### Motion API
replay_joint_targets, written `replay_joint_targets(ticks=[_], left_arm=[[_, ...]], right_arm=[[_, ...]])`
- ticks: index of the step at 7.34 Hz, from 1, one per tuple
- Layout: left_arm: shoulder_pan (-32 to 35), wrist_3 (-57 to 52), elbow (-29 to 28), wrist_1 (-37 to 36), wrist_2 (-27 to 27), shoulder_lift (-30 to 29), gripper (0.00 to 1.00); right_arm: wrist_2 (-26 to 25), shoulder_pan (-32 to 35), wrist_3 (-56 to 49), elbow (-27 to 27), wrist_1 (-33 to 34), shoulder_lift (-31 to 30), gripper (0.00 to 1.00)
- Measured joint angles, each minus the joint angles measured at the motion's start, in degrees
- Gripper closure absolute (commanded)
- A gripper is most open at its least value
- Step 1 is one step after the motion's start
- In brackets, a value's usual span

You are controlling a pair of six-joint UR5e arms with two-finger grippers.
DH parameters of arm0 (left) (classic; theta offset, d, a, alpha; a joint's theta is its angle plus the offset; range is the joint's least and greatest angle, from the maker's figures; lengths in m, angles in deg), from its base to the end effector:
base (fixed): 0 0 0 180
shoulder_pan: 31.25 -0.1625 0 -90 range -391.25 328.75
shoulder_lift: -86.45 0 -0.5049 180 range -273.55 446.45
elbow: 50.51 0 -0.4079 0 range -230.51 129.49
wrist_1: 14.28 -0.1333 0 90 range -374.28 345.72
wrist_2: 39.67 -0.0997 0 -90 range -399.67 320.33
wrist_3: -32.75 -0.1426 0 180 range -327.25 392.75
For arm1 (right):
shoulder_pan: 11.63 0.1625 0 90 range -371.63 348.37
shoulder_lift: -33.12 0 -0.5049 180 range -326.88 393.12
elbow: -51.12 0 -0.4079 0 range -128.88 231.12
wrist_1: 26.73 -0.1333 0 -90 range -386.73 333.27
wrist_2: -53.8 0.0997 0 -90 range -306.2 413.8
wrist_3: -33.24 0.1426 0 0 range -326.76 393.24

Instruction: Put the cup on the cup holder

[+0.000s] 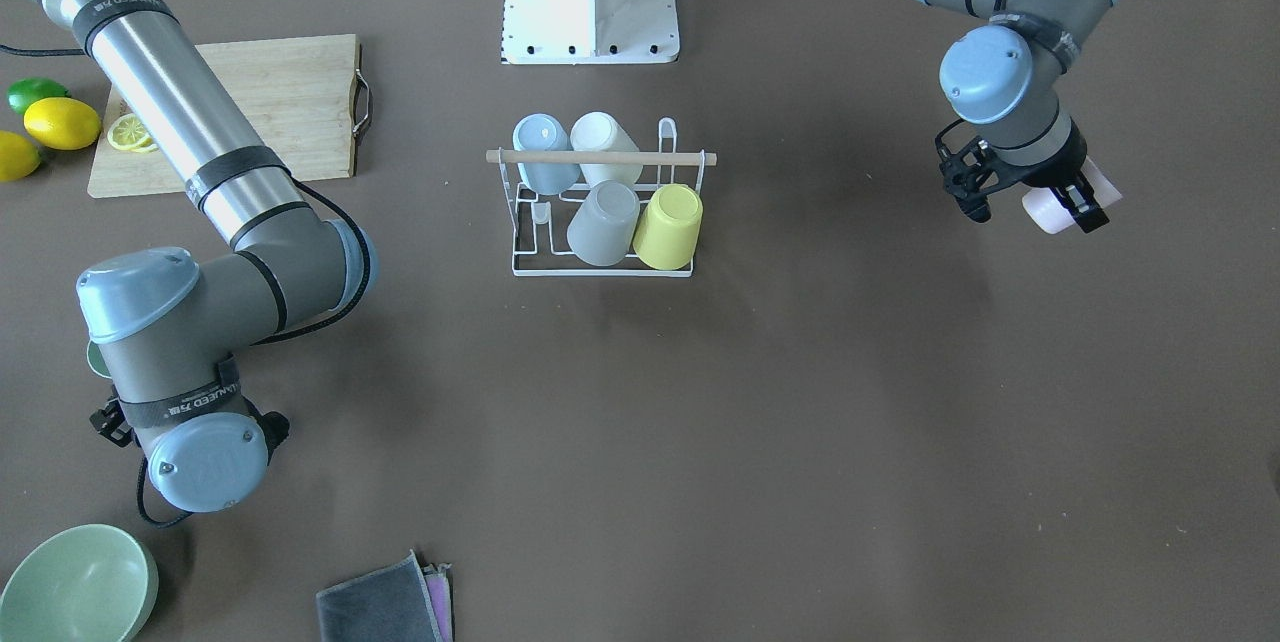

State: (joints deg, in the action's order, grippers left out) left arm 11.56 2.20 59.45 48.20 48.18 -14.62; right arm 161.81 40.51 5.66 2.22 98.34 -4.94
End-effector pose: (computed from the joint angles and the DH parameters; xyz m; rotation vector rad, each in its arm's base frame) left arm 0.3127 -0.4787 0.5839 0.0714 -0.0305 1.3550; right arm -0.4411 -0.7128 0.5616 -0.4671 -0.2840 -1.0487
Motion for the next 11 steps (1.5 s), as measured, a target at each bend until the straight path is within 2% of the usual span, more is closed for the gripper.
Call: replay_joint_targets(ticks=[3,6,7,8,11], left_arm=[[6.96,-1.33,0.22,10.35,3.61,-1.01,0.69],[7.88,-1.17,-0.13,17.74,5.02,-4.12,0.69],[7.88,-1.44,-0.21,18.23,5.05,-4.98,0.76],[7.98,-1.55,0.06,18.84,5.07,-5.47,0.79],[8.39,-0.42,0.83,26.47,5.84,-5.56,0.76]], right_arm=[[-4.23,-1.61,-1.79,0.68,-0.06,0.00,0.01],[-6.37,-2.63,-3.16,1.60,-0.57,-0.07,0.01],[-7.31,-2.81,-3.59,1.93,-1.10,-0.10,0.01],[-7.92,-3.04,-3.94,2.18,-1.44,-0.22,0.01],[-8.62,-3.81,-4.41,2.98,-1.66,-0.49,0.01]])
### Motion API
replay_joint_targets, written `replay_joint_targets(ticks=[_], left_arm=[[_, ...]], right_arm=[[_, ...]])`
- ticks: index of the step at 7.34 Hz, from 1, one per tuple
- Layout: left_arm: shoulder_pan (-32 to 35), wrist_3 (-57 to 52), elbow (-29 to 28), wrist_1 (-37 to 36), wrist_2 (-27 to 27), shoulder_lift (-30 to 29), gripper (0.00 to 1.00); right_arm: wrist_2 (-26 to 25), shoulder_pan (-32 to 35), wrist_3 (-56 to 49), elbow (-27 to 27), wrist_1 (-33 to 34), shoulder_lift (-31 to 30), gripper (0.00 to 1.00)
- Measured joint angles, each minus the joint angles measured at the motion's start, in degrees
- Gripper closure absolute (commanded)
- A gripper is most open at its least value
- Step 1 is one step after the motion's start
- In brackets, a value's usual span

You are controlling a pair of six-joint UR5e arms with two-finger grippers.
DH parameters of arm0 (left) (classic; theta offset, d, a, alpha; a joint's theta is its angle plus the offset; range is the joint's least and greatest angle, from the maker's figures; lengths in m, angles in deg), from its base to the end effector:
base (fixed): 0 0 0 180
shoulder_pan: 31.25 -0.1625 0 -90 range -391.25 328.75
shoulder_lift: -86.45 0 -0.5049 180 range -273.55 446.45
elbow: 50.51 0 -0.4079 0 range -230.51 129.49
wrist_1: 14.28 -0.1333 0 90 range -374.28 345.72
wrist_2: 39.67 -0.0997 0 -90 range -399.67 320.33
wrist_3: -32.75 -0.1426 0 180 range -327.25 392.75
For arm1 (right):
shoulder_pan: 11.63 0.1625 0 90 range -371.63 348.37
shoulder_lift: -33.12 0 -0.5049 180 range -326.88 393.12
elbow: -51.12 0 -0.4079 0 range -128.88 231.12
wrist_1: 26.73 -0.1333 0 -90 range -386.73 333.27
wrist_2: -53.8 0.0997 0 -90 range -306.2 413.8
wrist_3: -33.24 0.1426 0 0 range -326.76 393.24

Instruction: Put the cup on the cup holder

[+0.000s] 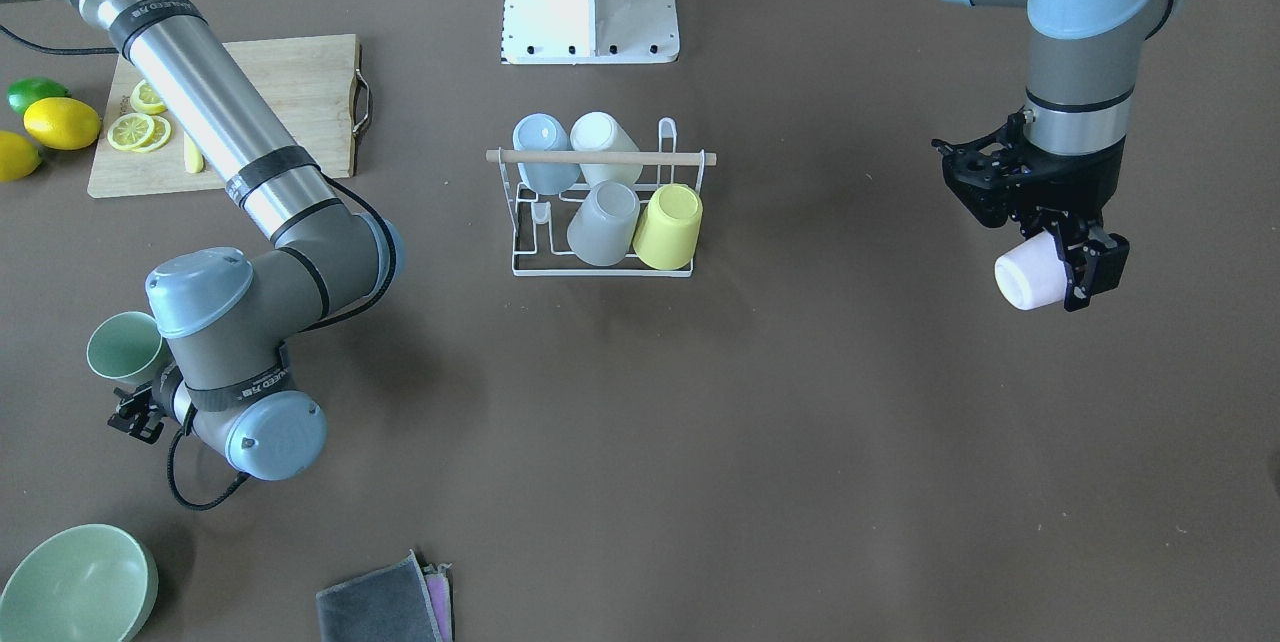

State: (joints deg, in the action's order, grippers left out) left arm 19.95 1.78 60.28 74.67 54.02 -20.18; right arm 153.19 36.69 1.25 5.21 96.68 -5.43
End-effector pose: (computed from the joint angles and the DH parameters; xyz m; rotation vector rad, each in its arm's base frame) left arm 0.3000 -0.5712 0.4539 0.6697 0.1122 1.1944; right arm -0.4679 -0.6910 0.5951 -0.4967 -0.1303 -1.2223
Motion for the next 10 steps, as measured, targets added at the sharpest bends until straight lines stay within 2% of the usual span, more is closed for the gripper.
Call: replay_joint_targets(ticks=[2,5,8,10], left_arm=[[0.09,1.93,-0.70,5.30,3.85,0.47,0.77],[0.30,4.90,-1.09,13.15,9.81,1.17,0.77],[0.60,7.97,-0.65,20.97,16.88,1.37,0.77],[0.50,11.15,-0.71,31.15,21.64,2.85,0.77]], right_arm=[[-1.06,-0.46,-0.14,0.13,-0.01,-0.02,0.05],[-1.97,-0.77,-0.59,0.20,0.10,-0.03,0.32],[-2.28,-0.79,-2.43,-0.01,1.40,0.14,0.77],[-2.92,-0.59,-3.04,-1.00,2.64,0.31,0.82]])
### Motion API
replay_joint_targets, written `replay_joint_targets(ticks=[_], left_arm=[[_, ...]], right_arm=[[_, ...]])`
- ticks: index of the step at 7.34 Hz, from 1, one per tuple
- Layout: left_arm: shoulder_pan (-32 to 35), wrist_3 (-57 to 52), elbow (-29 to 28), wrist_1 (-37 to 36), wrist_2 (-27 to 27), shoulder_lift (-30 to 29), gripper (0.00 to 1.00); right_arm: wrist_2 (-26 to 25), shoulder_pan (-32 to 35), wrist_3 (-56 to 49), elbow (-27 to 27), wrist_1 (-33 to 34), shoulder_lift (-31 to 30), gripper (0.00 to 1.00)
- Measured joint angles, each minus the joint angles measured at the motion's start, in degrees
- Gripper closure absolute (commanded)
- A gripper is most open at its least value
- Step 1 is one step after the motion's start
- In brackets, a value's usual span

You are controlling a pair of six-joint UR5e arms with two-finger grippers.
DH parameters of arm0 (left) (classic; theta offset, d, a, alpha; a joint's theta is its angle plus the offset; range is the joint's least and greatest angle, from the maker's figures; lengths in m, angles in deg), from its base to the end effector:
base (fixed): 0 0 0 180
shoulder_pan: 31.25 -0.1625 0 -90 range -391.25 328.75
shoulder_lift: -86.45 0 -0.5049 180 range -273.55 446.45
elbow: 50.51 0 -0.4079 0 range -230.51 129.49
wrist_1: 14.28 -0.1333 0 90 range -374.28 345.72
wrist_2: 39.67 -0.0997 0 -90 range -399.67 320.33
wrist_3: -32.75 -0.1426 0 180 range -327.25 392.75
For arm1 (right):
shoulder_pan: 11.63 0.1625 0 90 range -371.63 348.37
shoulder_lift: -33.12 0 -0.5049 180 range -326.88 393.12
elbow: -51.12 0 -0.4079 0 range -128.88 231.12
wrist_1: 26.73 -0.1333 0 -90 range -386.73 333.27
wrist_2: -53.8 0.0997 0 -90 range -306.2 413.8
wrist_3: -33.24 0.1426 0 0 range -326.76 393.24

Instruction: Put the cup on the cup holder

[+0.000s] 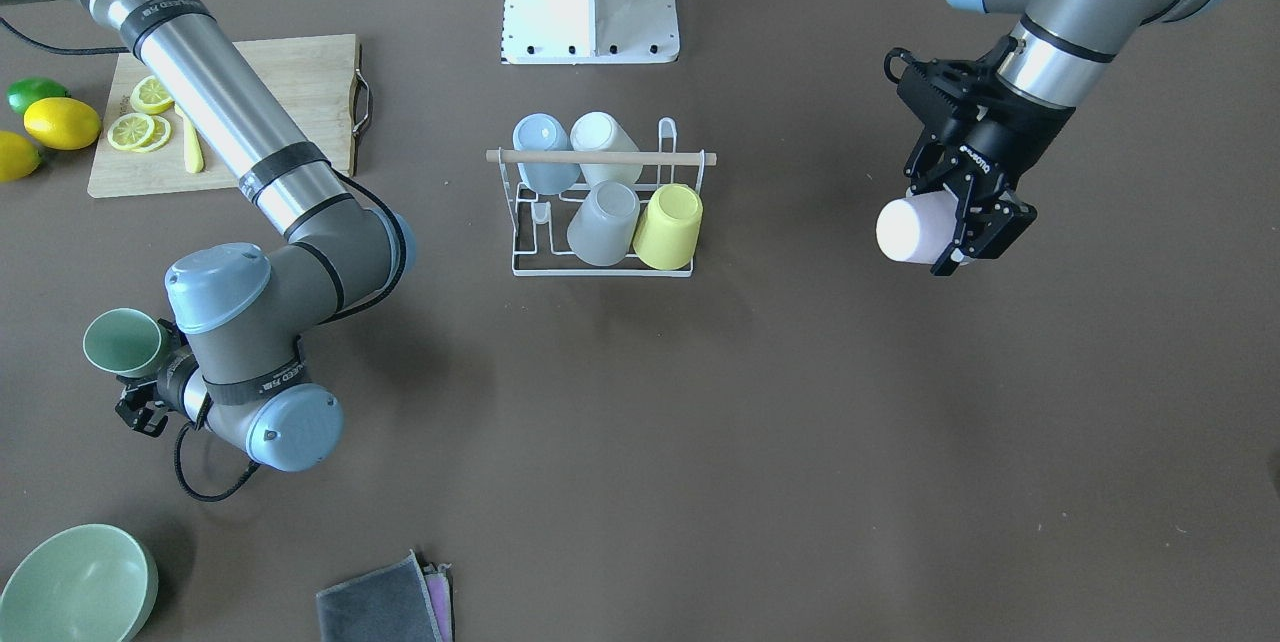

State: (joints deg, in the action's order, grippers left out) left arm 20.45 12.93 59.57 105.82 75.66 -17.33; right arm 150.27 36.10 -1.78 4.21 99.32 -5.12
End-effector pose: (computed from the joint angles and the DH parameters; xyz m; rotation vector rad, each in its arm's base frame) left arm 0.3266 -0.5302 0.3926 1.0835 0.6014 1.1361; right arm -0.4669 -0.6880 0.5852 -0.5198 -0.0864 -1.2933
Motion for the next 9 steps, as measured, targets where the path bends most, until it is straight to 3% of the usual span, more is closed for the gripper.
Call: replay_joint_targets(ticks=[2,4,6,9], left_arm=[[-0.73,3.78,0.01,12.30,2.92,2.03,0.76],[-3.33,8.85,-0.01,24.95,6.29,2.62,0.76],[-9.36,16.00,-0.19,38.20,6.87,2.65,0.74],[-17.80,22.93,-3.47,57.49,3.70,1.69,0.74]], right_arm=[[0.25,1.77,0.11,-5.87,-0.33,-2.09,0.88],[5.06,3.23,0.61,-13.48,-5.19,-4.29,0.88],[15.14,5.47,3.19,-15.55,-16.75,-4.70,0.94],[33.65,10.02,17.16,-18.60,-35.90,-6.49,0.94]])
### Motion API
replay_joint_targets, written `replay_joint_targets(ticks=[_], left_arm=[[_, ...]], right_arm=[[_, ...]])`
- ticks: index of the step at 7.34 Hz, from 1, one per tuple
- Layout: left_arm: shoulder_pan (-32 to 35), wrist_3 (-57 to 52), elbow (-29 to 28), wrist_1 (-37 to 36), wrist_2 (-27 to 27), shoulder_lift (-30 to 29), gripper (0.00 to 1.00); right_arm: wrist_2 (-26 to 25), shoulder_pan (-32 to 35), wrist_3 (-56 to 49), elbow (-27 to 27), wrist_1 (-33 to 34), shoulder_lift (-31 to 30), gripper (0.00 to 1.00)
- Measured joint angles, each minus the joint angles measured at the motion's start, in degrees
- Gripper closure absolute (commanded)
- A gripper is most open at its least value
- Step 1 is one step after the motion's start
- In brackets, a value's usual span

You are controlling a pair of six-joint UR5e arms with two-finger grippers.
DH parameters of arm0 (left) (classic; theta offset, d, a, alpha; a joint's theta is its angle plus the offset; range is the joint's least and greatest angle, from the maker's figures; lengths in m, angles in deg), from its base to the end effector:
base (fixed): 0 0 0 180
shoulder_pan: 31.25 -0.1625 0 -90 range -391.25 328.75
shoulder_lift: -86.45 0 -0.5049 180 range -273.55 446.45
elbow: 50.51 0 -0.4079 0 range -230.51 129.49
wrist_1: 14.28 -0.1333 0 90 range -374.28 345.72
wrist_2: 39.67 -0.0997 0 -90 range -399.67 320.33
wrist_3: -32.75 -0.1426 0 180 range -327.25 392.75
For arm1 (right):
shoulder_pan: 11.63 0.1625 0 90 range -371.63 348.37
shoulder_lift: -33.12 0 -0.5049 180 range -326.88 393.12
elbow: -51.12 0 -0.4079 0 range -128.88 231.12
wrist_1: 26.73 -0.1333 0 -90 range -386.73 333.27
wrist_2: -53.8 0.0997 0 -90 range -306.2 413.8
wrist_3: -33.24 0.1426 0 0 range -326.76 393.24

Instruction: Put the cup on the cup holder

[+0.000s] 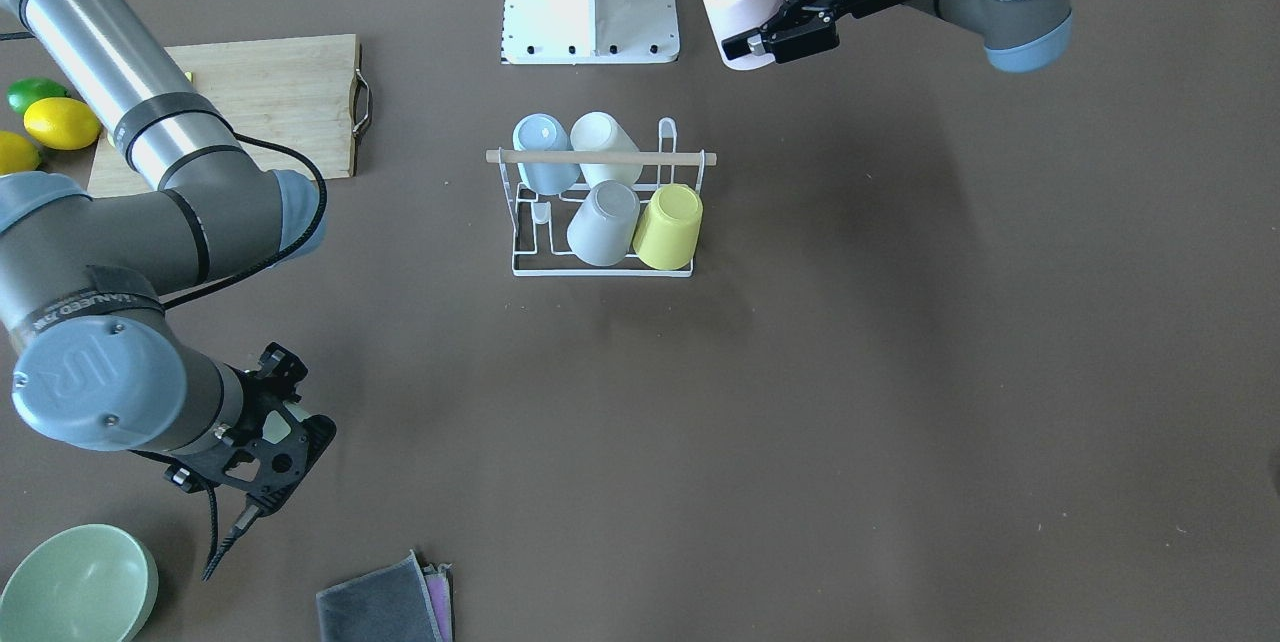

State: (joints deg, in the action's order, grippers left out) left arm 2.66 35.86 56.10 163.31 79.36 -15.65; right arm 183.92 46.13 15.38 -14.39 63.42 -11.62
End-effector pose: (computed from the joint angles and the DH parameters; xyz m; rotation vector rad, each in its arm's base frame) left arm 0.4051 -0.3495 0.3156 1.6730 1.3421 1.0774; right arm -0.4300 -0.7594 0.4402 0.2661 -0.7602 -0.9547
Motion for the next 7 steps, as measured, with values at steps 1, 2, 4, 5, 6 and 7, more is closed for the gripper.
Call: replay_joint_targets(ticks=[1,2,4,5,6,7], left_arm=[[-2.23,0.72,-2.79,5.89,-2.97,-1.50,0.74],[-3.38,1.00,-6.33,10.44,-5.58,-3.94,0.74],[-4.70,1.11,-12.70,15.98,-10.27,-8.12,0.73],[-5.77,1.11,-15.43,18.08,-12.27,-9.56,0.73],[-6.75,1.05,-17.70,19.77,-13.37,-10.52,0.73],[-7.64,0.91,-19.61,21.12,-13.96,-10.89,0.73]], right_arm=[[5.07,1.09,5.99,-0.24,-9.73,-1.10,0.96],[8.35,1.58,13.09,-0.35,-20.19,-1.97,0.97],[11.01,1.83,24.85,-0.33,-41.50,-2.88,0.97],[10.26,1.83,28.84,-0.18,-51.67,-3.15,0.97],[8.36,1.60,33.83,-0.13,-61.10,-3.38,0.97],[4.98,0.66,38.78,-0.06,-68.85,-4.12,0.97]])
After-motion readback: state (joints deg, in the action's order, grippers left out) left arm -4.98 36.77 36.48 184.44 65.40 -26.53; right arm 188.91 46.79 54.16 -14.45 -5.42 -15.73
